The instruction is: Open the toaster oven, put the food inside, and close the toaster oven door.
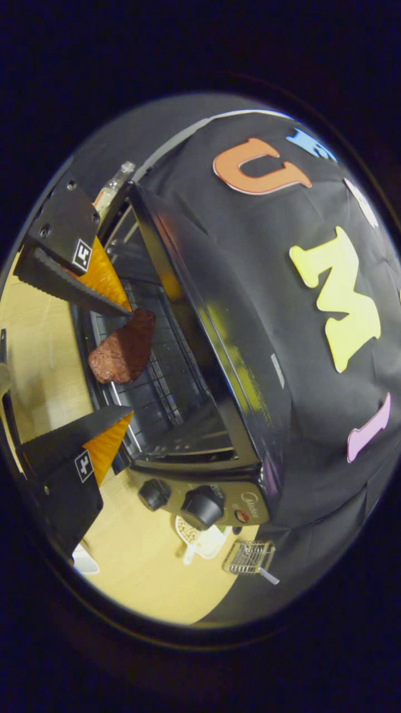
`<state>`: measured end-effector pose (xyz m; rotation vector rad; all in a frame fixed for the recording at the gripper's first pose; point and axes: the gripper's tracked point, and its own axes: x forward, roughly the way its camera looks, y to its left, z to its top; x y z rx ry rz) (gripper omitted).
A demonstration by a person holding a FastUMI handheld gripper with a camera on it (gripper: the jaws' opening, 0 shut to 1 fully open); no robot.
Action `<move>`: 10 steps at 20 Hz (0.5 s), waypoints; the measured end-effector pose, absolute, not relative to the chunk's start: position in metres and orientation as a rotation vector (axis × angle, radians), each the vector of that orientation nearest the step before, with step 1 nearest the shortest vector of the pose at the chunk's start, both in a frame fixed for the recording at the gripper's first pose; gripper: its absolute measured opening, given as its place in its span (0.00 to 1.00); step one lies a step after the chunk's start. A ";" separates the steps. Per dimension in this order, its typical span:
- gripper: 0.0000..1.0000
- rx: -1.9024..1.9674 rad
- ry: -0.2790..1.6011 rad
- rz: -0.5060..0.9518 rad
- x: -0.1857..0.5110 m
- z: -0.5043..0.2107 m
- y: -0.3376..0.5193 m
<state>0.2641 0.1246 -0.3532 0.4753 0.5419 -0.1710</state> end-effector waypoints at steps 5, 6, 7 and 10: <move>1.00 0.259 0.612 -0.105 0.207 -0.343 0.137; 1.00 0.235 0.616 -0.091 0.197 -0.341 0.139; 1.00 0.213 0.622 -0.084 0.187 -0.340 0.139; 1.00 0.169 0.655 -0.064 0.153 -0.343 0.141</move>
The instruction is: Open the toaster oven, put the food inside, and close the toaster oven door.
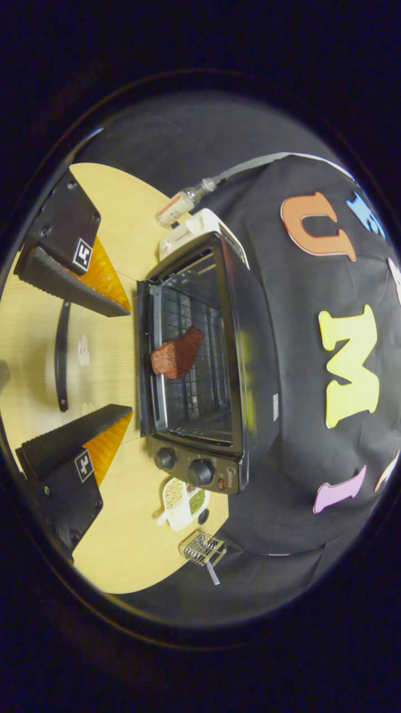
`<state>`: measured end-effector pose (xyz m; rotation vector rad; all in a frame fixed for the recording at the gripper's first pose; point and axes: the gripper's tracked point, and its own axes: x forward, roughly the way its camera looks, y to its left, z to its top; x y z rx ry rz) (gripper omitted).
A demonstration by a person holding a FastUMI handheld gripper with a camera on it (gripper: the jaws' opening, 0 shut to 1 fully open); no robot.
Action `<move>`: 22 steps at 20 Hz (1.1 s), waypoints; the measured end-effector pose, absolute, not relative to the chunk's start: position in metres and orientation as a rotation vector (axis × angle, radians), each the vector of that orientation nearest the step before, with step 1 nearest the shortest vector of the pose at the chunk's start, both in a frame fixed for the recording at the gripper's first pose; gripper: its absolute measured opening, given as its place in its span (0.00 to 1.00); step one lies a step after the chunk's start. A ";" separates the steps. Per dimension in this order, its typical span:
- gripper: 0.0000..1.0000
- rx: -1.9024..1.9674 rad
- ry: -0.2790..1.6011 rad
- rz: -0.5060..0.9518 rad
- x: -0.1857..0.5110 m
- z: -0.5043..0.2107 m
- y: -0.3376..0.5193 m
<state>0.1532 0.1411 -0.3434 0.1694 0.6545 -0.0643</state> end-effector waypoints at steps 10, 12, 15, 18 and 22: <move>1.00 0.138 0.827 -0.053 0.057 -0.414 0.141; 1.00 0.137 0.862 -0.047 0.057 -0.432 0.145; 1.00 0.136 0.885 -0.046 0.069 -0.448 0.151; 1.00 0.079 0.883 -0.046 0.088 -0.452 0.145; 1.00 0.059 0.901 -0.045 0.094 -0.451 0.145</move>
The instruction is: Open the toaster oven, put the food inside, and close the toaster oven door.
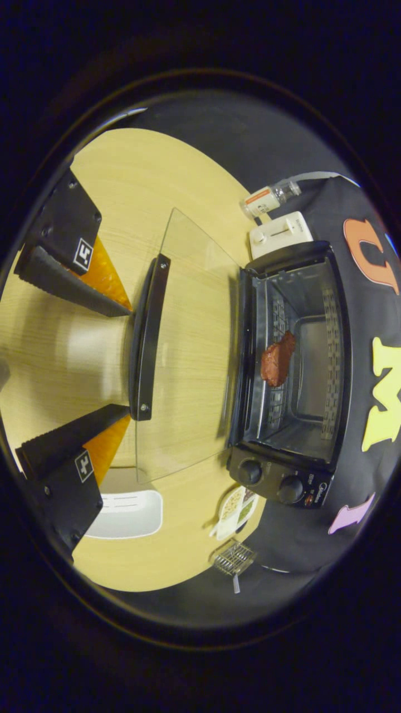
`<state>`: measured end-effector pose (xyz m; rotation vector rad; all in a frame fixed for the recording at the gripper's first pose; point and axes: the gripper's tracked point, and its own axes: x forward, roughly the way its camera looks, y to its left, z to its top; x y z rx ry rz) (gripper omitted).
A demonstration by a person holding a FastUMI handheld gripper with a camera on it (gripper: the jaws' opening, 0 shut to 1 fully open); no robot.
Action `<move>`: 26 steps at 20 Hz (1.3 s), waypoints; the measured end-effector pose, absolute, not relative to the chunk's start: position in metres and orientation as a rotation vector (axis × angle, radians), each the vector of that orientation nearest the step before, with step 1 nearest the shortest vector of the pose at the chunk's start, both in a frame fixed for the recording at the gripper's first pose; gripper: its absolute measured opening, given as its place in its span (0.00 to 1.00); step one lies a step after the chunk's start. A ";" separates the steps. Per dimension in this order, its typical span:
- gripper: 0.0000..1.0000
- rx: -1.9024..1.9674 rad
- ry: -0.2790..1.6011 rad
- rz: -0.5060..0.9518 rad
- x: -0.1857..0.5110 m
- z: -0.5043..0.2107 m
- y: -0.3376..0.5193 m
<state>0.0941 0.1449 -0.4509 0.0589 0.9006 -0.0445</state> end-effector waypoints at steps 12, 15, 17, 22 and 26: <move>1.00 0.045 0.857 -0.030 0.109 -0.379 0.145; 1.00 0.040 0.811 -0.025 0.124 -0.353 0.144; 1.00 0.037 0.771 -0.025 0.139 -0.335 0.143; 1.00 0.021 0.656 -0.041 0.184 -0.292 0.138; 1.00 0.030 0.604 -0.047 0.198 -0.261 0.127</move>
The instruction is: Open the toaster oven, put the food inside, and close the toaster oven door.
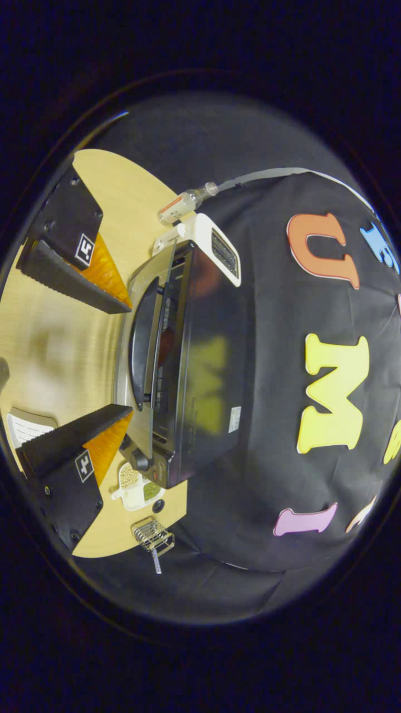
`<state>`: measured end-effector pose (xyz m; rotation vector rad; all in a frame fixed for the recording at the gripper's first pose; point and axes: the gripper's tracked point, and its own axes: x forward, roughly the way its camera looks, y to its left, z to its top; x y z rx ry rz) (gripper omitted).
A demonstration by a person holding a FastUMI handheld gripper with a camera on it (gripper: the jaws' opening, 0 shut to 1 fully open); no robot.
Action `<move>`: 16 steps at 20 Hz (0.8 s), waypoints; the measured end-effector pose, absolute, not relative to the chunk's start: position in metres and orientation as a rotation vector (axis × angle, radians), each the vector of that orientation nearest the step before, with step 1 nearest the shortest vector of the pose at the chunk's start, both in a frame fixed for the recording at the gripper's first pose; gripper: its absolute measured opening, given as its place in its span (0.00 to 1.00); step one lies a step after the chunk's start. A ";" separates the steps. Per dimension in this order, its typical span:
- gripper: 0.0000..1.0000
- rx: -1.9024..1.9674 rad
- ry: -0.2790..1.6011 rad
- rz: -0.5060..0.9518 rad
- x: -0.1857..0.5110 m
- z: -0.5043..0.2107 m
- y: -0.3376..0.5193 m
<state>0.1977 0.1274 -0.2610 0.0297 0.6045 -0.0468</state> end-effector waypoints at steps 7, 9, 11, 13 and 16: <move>1.00 0.064 0.521 -0.023 0.159 -0.221 0.109; 1.00 0.051 0.470 -0.024 0.138 -0.198 0.093; 1.00 0.032 0.406 -0.034 0.113 -0.169 0.071; 1.00 0.025 0.344 -0.057 0.085 -0.136 0.044; 1.00 0.036 0.223 -0.136 0.041 -0.082 -0.010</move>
